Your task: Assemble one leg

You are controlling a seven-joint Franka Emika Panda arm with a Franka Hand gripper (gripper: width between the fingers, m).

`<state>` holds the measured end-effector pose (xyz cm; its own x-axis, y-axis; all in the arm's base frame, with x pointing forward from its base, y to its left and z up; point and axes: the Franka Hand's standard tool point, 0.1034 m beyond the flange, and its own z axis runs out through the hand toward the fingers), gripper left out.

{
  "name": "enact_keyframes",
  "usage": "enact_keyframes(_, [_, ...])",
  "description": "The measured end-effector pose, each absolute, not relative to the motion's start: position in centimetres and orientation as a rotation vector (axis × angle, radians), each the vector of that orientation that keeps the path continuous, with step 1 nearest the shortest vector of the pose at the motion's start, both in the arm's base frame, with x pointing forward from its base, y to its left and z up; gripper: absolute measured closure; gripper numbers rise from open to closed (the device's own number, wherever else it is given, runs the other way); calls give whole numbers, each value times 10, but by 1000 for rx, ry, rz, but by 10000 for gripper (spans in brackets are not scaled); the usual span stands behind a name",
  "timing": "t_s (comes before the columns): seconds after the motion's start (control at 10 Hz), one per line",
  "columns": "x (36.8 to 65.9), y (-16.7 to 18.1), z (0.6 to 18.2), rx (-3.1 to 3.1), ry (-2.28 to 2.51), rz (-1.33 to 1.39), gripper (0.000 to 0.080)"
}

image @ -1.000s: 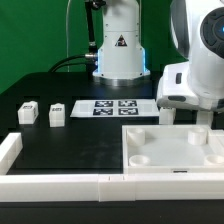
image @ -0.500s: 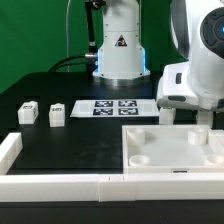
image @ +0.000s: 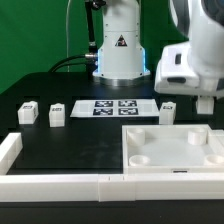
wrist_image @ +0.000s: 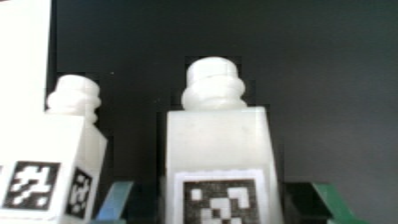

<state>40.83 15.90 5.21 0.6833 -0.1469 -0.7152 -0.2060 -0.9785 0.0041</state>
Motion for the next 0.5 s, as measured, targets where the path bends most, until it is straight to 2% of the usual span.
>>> enact_keyframes(0.2, [419, 161, 70, -2820, 289, 1150, 509])
enact_keyframes(0.4, [423, 162, 67, -2845, 294, 1070, 509])
enact_keyframes(0.5, [431, 165, 65, -2889, 304, 922, 509])
